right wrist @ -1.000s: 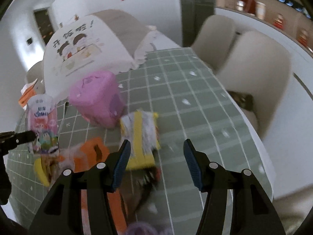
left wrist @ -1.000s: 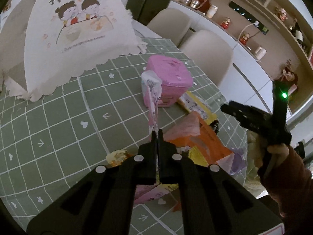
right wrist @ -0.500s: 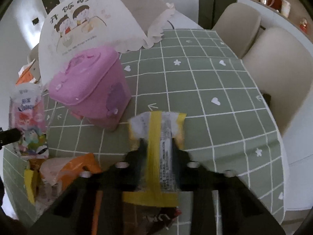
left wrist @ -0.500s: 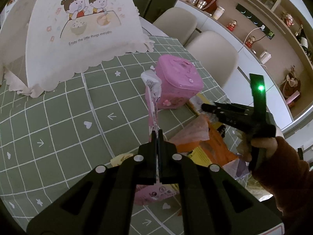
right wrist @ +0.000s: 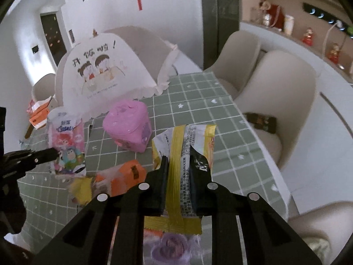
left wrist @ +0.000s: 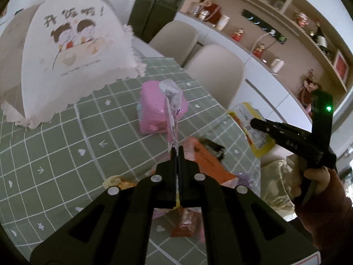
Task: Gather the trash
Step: 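Carry the white wrapper and yellow snack bag over to the trash bag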
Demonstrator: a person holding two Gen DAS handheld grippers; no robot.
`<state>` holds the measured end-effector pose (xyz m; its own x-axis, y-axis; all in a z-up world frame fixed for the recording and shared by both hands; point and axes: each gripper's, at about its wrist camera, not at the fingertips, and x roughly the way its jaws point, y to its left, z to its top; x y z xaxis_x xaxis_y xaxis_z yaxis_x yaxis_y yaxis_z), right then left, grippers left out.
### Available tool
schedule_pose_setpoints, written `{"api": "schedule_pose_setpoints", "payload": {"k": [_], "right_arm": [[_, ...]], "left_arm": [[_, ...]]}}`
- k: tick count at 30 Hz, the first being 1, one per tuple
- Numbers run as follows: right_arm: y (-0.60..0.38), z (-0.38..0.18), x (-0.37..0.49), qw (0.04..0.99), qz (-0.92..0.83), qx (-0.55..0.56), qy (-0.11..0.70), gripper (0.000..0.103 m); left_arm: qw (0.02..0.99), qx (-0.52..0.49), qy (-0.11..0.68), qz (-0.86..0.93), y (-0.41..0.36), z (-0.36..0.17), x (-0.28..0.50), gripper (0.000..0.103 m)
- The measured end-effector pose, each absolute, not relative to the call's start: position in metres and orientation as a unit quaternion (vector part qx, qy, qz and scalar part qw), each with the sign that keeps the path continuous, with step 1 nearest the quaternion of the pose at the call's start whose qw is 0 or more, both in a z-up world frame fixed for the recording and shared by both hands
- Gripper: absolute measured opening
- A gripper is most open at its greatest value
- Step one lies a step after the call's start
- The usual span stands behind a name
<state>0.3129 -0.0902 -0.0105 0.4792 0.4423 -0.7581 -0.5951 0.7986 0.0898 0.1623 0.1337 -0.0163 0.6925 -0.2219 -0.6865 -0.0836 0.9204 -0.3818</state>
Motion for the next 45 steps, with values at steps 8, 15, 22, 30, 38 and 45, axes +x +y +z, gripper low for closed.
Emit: {"api": "schedule_pose_setpoints", "payload": {"k": [8,15,22,30,38,45], "right_arm": [[-0.135,0.015,0.255,0.881,0.258,-0.079,0.388,0.018],[-0.172,0.03,0.219,0.898,0.225,-0.054,0.373,0.018],[-0.223,0.047,0.19,0.918,0.181,-0.049,0.351,0.018],[-0.299,0.06,0.167,0.932,0.134,-0.031,0.335,0.018],[-0.364,0.06,0.154,0.938,0.109,-0.014,0.328,0.018],[-0.419,0.047,0.153,0.938,0.095,-0.001,0.334,0.018]], "left_arm": [[0.905,-0.179,0.377,-0.076,0.103,0.003,0.147,0.001],[0.906,-0.158,0.375,-0.113,0.067,0.016,0.143,0.001],[0.905,-0.135,0.37,-0.161,0.014,0.028,0.146,0.001],[0.897,-0.115,0.372,-0.209,-0.057,0.034,0.146,0.001],[0.888,-0.095,0.379,-0.242,-0.13,0.032,0.149,0.001],[0.879,-0.087,0.389,-0.262,-0.195,0.022,0.159,0.001]]}}
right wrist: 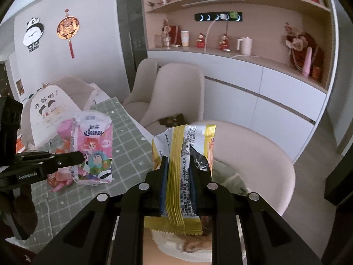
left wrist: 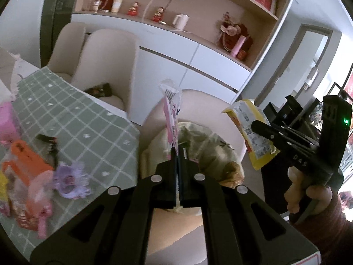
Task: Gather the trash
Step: 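Carry the white wrapper and yellow snack bag over to the trash bag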
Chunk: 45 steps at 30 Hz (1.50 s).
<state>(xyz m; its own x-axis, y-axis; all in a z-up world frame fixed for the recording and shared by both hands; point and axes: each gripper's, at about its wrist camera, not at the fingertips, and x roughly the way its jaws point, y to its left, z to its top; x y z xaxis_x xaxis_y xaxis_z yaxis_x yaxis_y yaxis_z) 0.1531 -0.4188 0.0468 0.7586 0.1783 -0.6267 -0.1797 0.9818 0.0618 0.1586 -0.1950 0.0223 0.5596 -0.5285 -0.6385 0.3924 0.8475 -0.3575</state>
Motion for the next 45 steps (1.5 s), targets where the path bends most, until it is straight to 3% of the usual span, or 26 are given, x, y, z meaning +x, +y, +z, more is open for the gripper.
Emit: {"api": "schedule_pose_setpoints", "payload": {"k": [14,31,35,45], "right_arm": [[-0.494,0.003,0.17,0.931,0.056,0.013,0.36,0.018],[-0.517,-0.021,0.194,0.924,0.044,0.03,0.378,0.018],[-0.513,-0.022,0.196,0.924,0.049,0.028,0.378,0.018],[-0.492,-0.025,0.206,0.922,0.07,0.025,0.38,0.018]], "left_arm": [[0.858,-0.06,0.425,-0.283,-0.3,-0.028,0.201,0.001],[0.836,-0.056,0.467,-0.283,-0.329,-0.069,0.221,0.001],[0.835,-0.057,0.469,-0.282,-0.329,-0.067,0.223,0.015],[0.853,-0.057,0.451,-0.256,-0.302,-0.053,0.217,0.017]]}}
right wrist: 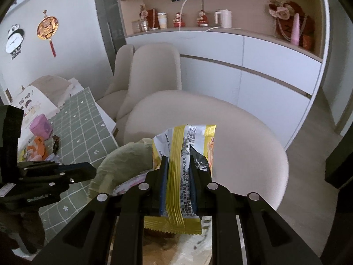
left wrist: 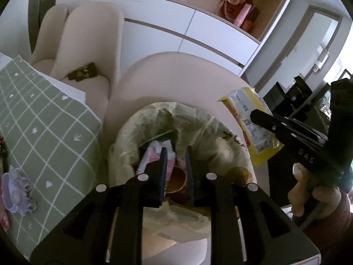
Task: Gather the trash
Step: 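Carry the white wrapper and yellow snack bag over to the trash bag, then open the left gripper over the bag while the right releases the yellow snack bag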
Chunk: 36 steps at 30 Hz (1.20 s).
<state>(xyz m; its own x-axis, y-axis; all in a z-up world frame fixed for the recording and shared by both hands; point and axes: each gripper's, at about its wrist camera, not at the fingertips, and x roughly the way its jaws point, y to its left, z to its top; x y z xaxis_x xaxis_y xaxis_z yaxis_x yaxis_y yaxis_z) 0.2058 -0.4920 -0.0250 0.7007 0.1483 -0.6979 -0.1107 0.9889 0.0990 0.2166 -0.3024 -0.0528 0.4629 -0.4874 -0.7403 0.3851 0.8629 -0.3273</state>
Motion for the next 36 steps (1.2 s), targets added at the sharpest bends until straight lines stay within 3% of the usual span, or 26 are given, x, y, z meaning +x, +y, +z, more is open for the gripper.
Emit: {"api": "schedule_pose_setpoints", "payload": {"k": [9,13,19,23,28,36], "right_arm": [[-0.47,-0.031,0.211,0.915,0.09,0.019,0.393,0.019],[-0.46,-0.034,0.213,0.91,0.093,0.013,0.404,0.034],[-0.448,-0.03,0.21,0.912,0.092,0.008,0.4,0.035],[-0.44,-0.027,0.208,0.913,0.084,0.015,0.399,0.045],[-0.43,-0.03,0.206,0.911,0.065,0.016,0.406,0.051],[-0.416,-0.05,0.204,0.896,0.046,0.031,0.441,0.053]], "left_arm": [[0.864,-0.068,0.438,-0.24,-0.276,-0.043,0.209,0.017],[0.866,-0.07,0.434,-0.238,-0.268,-0.038,0.203,0.017],[0.87,-0.07,0.43,-0.228,-0.25,-0.028,0.194,0.019],[0.873,-0.068,0.428,-0.222,-0.229,-0.02,0.186,0.022],[0.875,-0.069,0.431,-0.208,-0.192,-0.013,0.18,0.023],[0.876,-0.082,0.437,-0.186,-0.136,-0.014,0.175,0.027]]}}
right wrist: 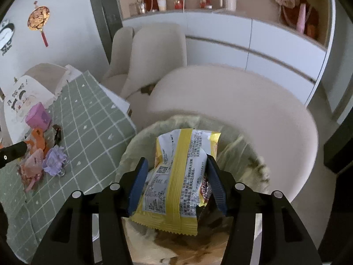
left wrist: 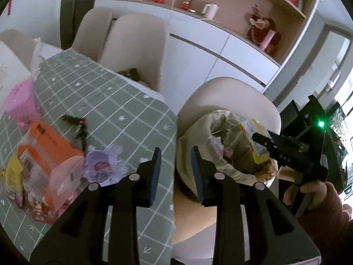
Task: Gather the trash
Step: 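Open the left gripper over the bag while the right releases the yellow snack bag, then grasp a yellow-pink wrapper with the left gripper while the right grasps a pink bear-print wrapper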
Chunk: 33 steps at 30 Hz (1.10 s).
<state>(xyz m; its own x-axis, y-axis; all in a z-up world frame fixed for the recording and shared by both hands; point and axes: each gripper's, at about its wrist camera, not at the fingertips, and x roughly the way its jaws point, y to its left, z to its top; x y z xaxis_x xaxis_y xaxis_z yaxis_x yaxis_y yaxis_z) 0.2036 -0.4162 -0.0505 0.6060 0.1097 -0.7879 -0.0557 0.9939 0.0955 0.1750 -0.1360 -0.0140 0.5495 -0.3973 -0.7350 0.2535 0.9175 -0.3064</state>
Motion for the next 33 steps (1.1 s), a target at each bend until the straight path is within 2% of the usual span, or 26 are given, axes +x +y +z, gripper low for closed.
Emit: {"api": "schedule_pose_setpoints", "payload": {"k": [6,17,21,33], "right_arm": [[-0.385,-0.066,0.202,0.891,0.06,-0.068,0.445,0.056],[-0.398,-0.105,0.201,0.853,0.023,0.037,0.52,0.056],[-0.4,-0.103,0.185,0.855,0.014,0.047,0.517,0.056],[-0.389,-0.039,0.167,0.923,0.016,0.046,0.381,0.056]], "left_arm": [[0.877,-0.085,0.44,-0.175,-0.109,-0.016,0.169,0.027],[0.876,-0.104,0.448,-0.146,-0.056,-0.026,0.161,0.028],[0.873,-0.11,0.452,-0.143,-0.044,-0.031,0.159,0.028],[0.877,-0.126,0.443,-0.134,-0.01,-0.033,0.154,0.029]]}}
